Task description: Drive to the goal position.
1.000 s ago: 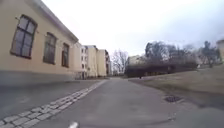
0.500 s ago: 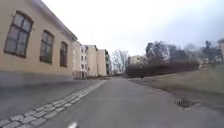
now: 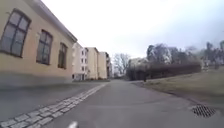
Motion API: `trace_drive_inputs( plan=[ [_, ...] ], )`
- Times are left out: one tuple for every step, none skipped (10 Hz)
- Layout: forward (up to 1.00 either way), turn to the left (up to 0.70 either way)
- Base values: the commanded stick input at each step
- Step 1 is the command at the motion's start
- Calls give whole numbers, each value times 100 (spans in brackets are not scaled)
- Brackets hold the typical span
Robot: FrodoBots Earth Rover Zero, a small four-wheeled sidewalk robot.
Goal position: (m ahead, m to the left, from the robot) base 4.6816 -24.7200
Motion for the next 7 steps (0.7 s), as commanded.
trace_drive_inputs(
  plan=[
    [100, 0],
    [100, 0],
    [100, 0],
    [100, 0],
    [100, 0],
    [100, 0],
    [100, 0]
  ],
)
